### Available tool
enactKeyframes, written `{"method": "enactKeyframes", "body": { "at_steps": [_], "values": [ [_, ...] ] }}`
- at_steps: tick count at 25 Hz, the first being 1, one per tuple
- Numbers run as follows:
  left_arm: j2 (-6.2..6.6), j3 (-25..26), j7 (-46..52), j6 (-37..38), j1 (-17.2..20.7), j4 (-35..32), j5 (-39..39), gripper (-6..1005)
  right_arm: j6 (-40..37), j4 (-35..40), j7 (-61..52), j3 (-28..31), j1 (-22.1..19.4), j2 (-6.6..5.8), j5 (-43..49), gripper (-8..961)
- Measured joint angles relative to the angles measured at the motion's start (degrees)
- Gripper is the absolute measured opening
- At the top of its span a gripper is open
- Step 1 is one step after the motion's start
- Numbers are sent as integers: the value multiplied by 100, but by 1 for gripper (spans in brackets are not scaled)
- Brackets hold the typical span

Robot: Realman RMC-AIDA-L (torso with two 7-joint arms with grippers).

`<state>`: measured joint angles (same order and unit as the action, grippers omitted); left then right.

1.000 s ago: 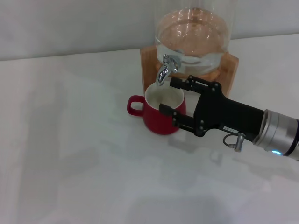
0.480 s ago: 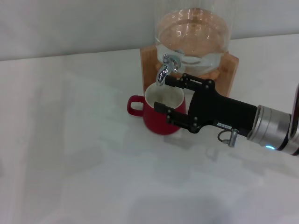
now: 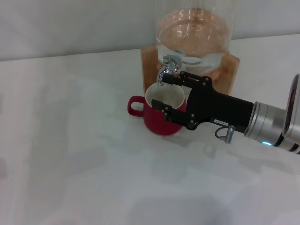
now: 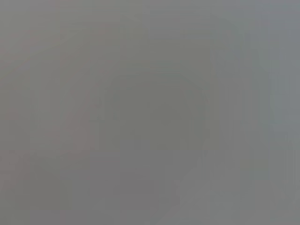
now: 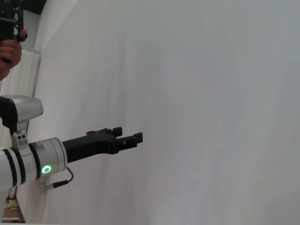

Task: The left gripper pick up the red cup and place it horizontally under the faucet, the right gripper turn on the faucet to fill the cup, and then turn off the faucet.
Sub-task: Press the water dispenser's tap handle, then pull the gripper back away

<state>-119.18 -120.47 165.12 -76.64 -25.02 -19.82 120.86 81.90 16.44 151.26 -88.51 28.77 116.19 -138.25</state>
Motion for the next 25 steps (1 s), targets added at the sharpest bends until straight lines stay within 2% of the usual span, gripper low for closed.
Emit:
{"method": "enactKeyframes", "body": {
  "at_steps": [25],
  "values": [
    [0,-3,3,9,-11,13,-2,861,-143,9,0,46,32,0,-27,637]
  ]
}}
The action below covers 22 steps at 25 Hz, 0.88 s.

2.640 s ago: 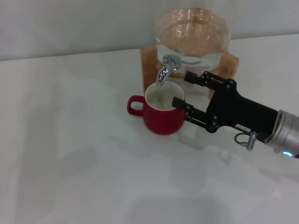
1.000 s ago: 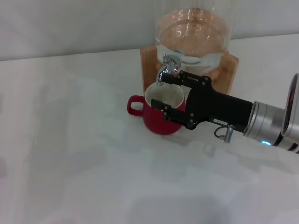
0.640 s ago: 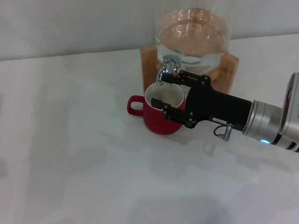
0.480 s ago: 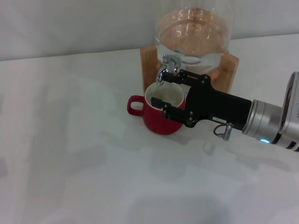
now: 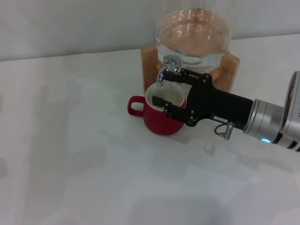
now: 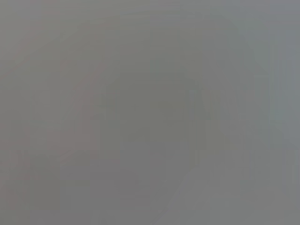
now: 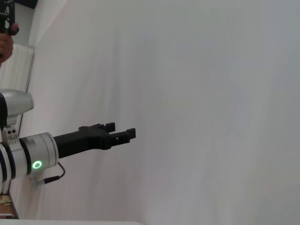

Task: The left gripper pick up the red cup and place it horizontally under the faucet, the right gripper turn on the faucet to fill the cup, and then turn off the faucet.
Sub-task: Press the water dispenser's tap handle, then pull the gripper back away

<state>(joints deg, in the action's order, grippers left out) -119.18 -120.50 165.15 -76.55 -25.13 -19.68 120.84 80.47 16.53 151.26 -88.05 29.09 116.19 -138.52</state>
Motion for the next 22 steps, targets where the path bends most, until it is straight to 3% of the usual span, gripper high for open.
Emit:
{"method": "enactKeyframes", "body": {
  "at_steps": [22],
  "values": [
    [-9,-2,0,0,37,0,0,862,-49,-8,43,8,-160,0,-184,637]
  ]
}}
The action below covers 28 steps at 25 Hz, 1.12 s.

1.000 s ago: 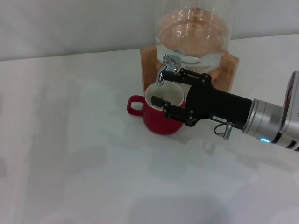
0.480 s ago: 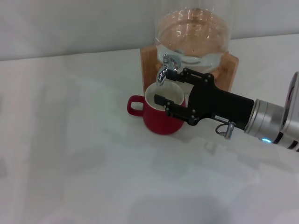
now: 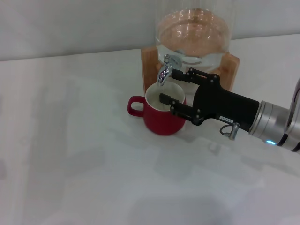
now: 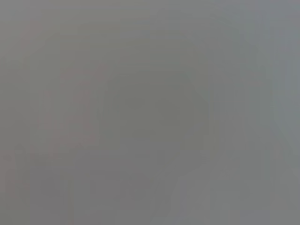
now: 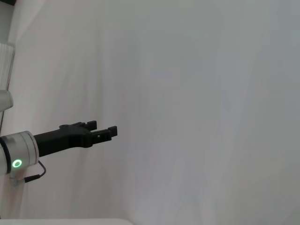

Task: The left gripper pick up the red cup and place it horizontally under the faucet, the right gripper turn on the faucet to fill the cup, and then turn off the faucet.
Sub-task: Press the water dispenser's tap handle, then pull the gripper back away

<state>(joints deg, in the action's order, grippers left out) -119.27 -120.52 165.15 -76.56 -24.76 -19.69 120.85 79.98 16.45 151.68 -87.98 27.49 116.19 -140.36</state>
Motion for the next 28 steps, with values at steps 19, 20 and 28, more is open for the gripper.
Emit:
{"method": "enactKeyframes", "body": {
  "at_steps": [19,20,28],
  "values": [
    [0,-77,0,-33,19,0,0,861,3,-2,12,62,-111,-9,-27,637],
    [0,-77,0,-33,20,0,0,861,2,-2,15,63,-112,-9,-27,637],
    [0,-77,0,-45,35,0,0,861,-1,-2,20,79,-113,-23,-46,637]
  ]
}}
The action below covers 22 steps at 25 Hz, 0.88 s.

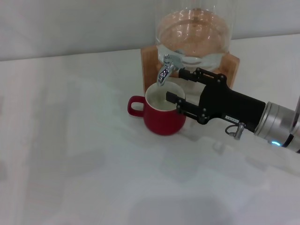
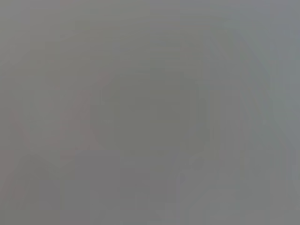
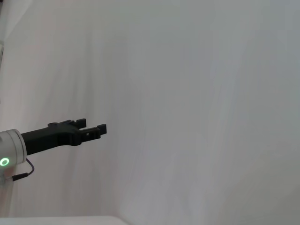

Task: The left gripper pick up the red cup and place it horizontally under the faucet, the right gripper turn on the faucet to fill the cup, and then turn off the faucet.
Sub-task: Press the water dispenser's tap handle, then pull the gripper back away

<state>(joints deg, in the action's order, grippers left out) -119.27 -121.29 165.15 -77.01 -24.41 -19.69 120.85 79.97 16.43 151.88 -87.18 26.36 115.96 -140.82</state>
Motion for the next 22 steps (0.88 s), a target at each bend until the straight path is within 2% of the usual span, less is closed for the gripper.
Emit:
{"method": "enactKeyframes", "body": {
  "at_steps": [22],
  "values": [
    [0,0,0,-1,15,0,0,861,-78,-49,131,70,-12,-21,-105,636]
  ]
}}
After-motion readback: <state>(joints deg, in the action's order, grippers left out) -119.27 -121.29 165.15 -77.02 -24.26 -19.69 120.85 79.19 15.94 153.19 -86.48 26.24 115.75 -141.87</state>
